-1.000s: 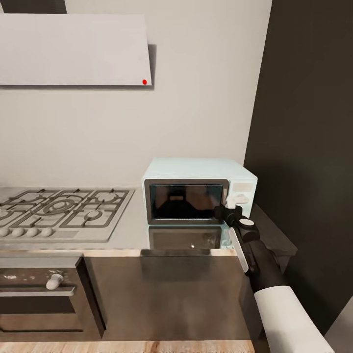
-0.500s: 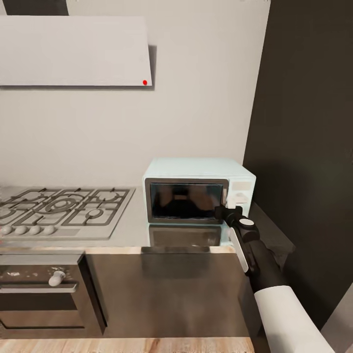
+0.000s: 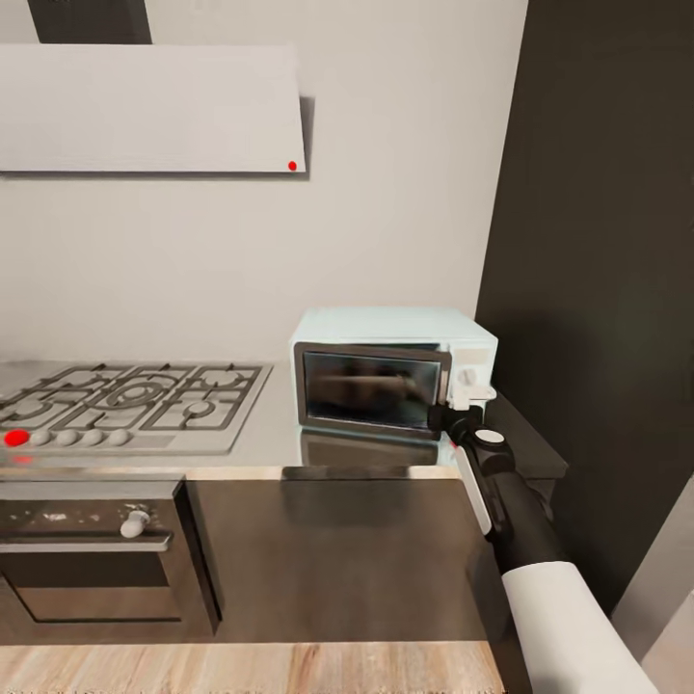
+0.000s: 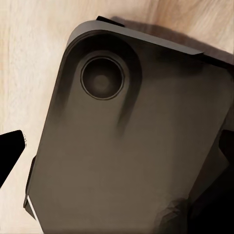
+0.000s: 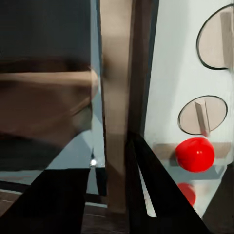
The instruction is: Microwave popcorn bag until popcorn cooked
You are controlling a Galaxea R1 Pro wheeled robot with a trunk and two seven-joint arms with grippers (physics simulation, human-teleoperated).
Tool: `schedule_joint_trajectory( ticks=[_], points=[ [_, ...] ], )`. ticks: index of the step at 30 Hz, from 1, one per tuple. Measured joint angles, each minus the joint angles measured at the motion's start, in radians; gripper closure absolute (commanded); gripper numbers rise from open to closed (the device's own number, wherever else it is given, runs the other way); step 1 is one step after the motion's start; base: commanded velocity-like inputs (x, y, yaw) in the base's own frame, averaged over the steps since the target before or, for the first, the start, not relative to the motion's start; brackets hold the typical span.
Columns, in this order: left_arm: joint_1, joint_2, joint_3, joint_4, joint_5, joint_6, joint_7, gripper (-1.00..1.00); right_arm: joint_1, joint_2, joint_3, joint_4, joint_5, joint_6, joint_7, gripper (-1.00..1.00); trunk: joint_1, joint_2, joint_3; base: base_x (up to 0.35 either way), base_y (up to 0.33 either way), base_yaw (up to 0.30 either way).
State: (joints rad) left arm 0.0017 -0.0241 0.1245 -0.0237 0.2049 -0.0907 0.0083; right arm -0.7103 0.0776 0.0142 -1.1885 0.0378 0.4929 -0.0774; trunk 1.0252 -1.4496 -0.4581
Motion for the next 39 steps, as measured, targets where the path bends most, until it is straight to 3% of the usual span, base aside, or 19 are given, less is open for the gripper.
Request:
schedule_joint_trajectory(
  ticks=[17,23,39],
  points=[
    [0.000,0.000,0.000,0.000,-0.001,0.000,0.000,-1.00,0.000,-0.003,-0.056,-0.005,-0.001,0.000,0.000,1.00,0.000,0.000,0.000,-0.133,0.108,0.000],
    [0.000,-0.001,0.000,0.000,-0.001,0.000,0.000,-1.00,0.000,-0.023,-0.041,-0.004,-0.001,0.001,-0.001,1.00,0.000,0.000,0.000,-0.126,0.108,0.000],
    [0.000,-0.002,-0.001,0.000,-0.001,0.000,0.000,-1.00,0.000,-0.026,-0.032,-0.004,0.002,0.003,-0.003,1.00,0.000,0.000,0.000,-0.146,0.088,0.000]
  ],
)
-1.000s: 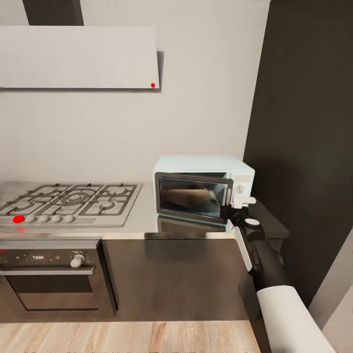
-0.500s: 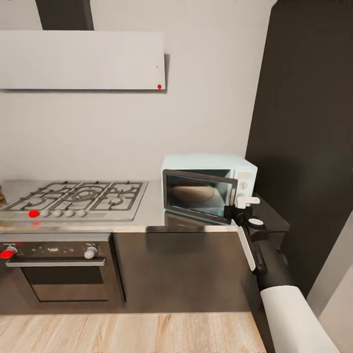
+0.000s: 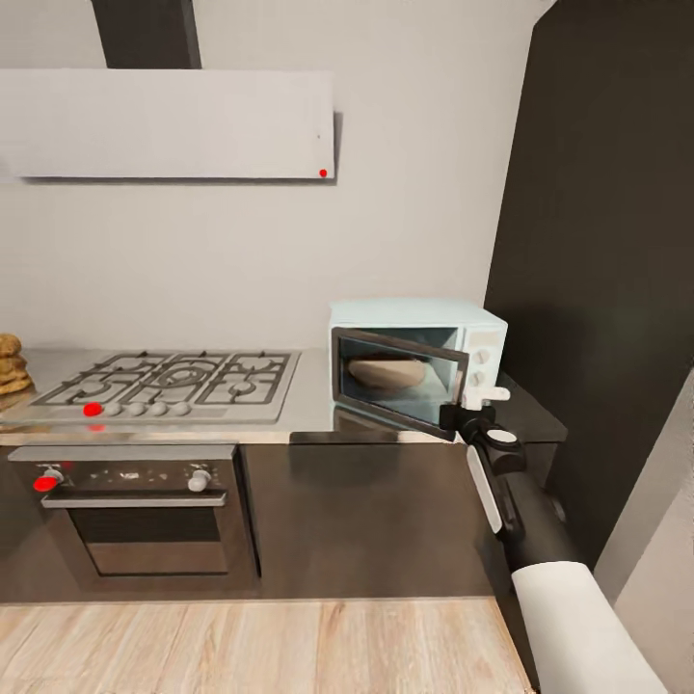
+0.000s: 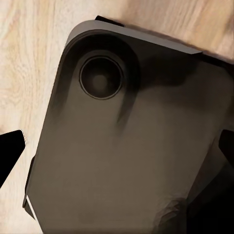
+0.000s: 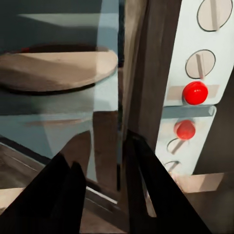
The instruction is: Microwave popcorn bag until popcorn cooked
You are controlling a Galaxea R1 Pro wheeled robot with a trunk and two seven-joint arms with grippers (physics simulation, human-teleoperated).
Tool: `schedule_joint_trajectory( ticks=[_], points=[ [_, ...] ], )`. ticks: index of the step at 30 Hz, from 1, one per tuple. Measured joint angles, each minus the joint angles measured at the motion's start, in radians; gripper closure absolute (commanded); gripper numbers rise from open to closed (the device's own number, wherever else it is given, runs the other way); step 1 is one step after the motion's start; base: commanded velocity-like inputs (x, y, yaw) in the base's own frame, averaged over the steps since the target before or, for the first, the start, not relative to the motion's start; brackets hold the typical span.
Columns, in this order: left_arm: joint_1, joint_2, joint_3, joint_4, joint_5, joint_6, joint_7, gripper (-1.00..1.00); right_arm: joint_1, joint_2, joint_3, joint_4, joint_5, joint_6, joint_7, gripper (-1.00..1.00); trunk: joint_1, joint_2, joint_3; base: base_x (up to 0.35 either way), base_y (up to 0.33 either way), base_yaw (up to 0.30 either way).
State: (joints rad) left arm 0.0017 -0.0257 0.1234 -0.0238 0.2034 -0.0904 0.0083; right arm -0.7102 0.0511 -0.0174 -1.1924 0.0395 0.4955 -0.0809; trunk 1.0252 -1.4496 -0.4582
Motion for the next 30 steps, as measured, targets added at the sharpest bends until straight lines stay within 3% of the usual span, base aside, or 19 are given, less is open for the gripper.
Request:
schedule_joint_trajectory(
  ticks=[9,14,15,27,30],
  points=[
    [0.000,0.000,-0.001,0.000,0.000,0.000,0.000,-1.00,0.000,-0.002,0.050,0.001,0.003,0.004,0.003,1.00,0.000,0.000,0.000,-0.163,0.052,0.000],
    [-0.001,0.000,0.000,0.001,0.000,0.000,0.000,-1.00,0.000,-0.004,0.062,-0.001,-0.040,0.005,0.005,1.00,0.000,0.000,0.000,-0.059,0.001,0.000],
    [-0.001,0.000,0.000,0.001,0.000,0.000,0.000,-1.00,0.000,-0.004,0.062,-0.002,-0.040,0.005,0.005,-1.00,0.000,0.000,0.000,-0.008,0.000,0.000],
    [0.000,0.000,0.001,0.000,0.000,0.000,0.000,-1.00,0.001,-0.005,0.059,0.003,-0.028,0.046,0.015,-1.00,0.000,0.000,0.000,0.000,0.000,0.000],
    [0.000,0.000,0.001,0.000,0.000,0.000,0.000,-1.00,0.001,-0.025,0.060,0.015,-0.033,0.100,0.021,-1.00,0.000,0.000,0.000,0.000,0.000,0.000]
  ],
)
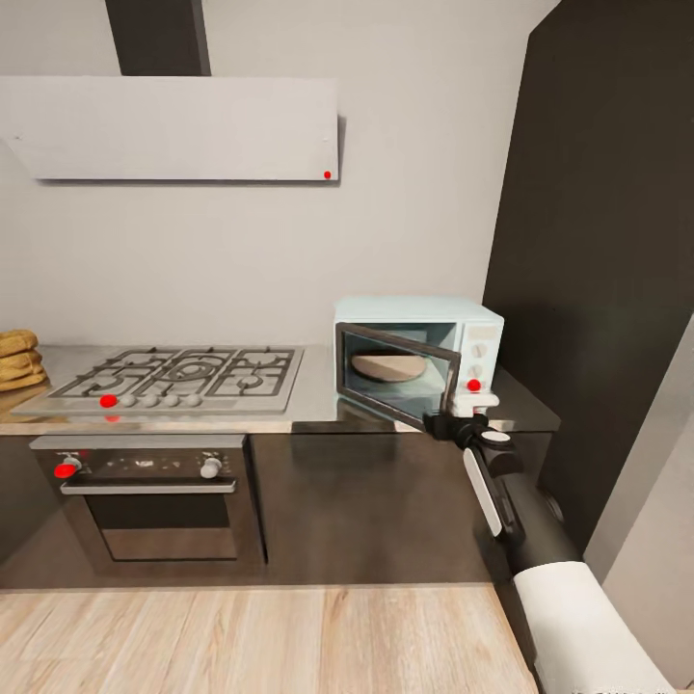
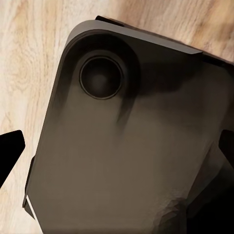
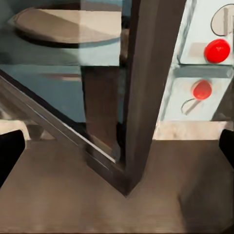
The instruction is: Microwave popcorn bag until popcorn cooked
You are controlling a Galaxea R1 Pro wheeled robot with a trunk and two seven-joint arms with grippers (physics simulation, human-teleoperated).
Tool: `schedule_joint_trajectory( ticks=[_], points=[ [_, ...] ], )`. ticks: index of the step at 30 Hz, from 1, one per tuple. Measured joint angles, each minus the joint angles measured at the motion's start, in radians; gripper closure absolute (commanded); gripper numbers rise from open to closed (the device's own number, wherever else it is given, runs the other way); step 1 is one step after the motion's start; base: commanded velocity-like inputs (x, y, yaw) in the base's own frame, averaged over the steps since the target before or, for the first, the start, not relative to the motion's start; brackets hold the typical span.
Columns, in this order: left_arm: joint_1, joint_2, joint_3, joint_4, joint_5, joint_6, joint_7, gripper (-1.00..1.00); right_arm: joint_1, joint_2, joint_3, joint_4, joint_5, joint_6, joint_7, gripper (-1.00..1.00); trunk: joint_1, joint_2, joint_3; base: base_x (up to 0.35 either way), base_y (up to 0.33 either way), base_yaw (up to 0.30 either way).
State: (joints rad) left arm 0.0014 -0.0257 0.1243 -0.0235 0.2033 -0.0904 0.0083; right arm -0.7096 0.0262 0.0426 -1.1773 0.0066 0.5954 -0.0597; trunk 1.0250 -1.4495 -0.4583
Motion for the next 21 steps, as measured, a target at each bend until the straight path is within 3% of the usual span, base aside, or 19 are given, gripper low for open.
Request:
schedule_joint_trajectory(
  ticks=[1,5,7,9,13,21],
  points=[
    [0.000,0.000,0.000,0.000,0.000,0.000,0.000,-1.00,0.000,-0.010,0.000,0.012,0.000,0.013,0.001,-1.00,0.000,0.000,0.000,0.000,0.000,0.000],
    [0.000,0.000,-0.001,0.000,0.000,0.000,0.000,-1.00,0.000,-0.133,-0.003,0.066,0.004,0.044,0.002,-1.00,0.000,0.000,0.000,0.000,0.000,0.000],
    [0.000,0.001,0.000,0.000,0.000,0.000,0.000,-1.00,0.000,-0.178,-0.006,0.068,0.002,0.047,0.002,-1.00,0.000,0.000,0.000,0.000,0.000,0.000],
    [0.000,0.001,0.000,0.000,0.000,0.000,0.000,-1.00,0.000,-0.192,-0.011,0.065,0.001,0.048,0.000,-1.00,0.000,0.000,0.000,0.000,0.000,0.000],
    [0.000,0.001,-0.001,0.000,0.001,0.000,0.000,-1.00,0.000,-0.197,-0.081,0.057,0.001,0.047,-0.007,-1.00,0.000,0.000,0.000,0.000,0.000,0.000],
    [0.000,0.001,-0.007,0.000,-0.003,0.001,-0.001,-1.00,0.000,-0.191,-0.094,0.054,-0.003,0.032,-0.004,-1.00,0.000,0.000,0.000,0.106,0.000,0.000]
  ],
)
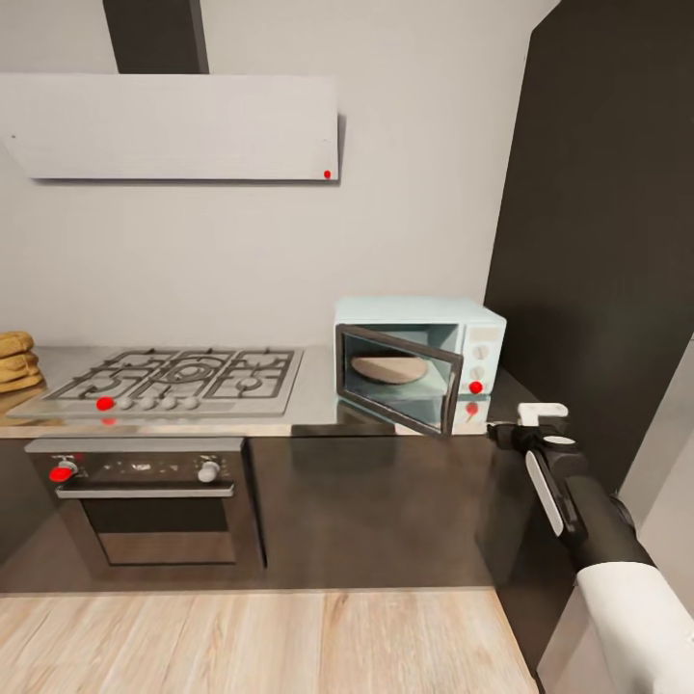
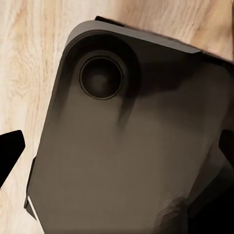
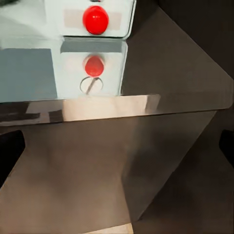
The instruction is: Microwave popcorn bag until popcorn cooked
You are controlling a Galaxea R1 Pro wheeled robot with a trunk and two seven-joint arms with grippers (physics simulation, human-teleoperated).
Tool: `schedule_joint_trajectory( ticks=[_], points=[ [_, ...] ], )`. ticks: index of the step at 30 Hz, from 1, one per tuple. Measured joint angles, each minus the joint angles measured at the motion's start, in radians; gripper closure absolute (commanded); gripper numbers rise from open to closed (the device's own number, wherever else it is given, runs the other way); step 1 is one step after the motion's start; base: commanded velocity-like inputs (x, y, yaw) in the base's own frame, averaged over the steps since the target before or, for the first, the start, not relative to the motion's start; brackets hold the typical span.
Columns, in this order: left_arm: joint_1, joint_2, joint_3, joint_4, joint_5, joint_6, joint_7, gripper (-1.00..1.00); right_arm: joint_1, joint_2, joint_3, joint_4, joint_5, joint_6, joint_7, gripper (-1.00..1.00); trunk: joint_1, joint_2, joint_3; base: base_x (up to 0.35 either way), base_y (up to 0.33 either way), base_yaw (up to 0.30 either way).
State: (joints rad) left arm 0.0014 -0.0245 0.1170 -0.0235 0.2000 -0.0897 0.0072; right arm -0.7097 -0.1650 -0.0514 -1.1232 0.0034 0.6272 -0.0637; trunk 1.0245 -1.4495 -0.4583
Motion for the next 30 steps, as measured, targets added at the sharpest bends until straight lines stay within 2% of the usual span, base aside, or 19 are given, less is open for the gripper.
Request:
schedule_joint_trajectory(
  ticks=[16,21,24,27,30],
  points=[
    [0.000,0.000,-0.003,0.000,0.000,0.000,0.001,-1.00,0.000,0.009,0.000,0.003,-0.008,-0.013,0.007,-1.00,0.000,0.000,0.000,0.318,0.000,0.000],
    [0.000,0.000,-0.004,0.000,-0.001,0.000,0.000,-1.00,0.000,0.009,0.001,0.003,-0.009,-0.017,0.038,-1.00,0.000,0.000,0.000,0.269,0.000,0.000],
    [0.000,0.000,-0.005,0.000,-0.002,-0.001,0.001,-1.00,0.000,0.001,0.003,0.004,-0.006,-0.016,0.151,-1.00,0.000,0.000,0.000,0.044,0.000,0.000],
    [0.000,0.000,-0.004,0.000,-0.001,-0.001,0.001,-1.00,0.000,-0.006,0.003,0.010,0.007,-0.014,0.317,-1.00,0.000,0.000,0.000,0.009,0.000,0.000],
    [0.000,0.000,-0.003,0.000,0.000,-0.001,0.000,-1.00,0.000,-0.012,0.003,0.013,0.010,-0.014,0.387,-1.00,0.000,0.000,0.000,0.001,0.000,0.000]
  ],
)
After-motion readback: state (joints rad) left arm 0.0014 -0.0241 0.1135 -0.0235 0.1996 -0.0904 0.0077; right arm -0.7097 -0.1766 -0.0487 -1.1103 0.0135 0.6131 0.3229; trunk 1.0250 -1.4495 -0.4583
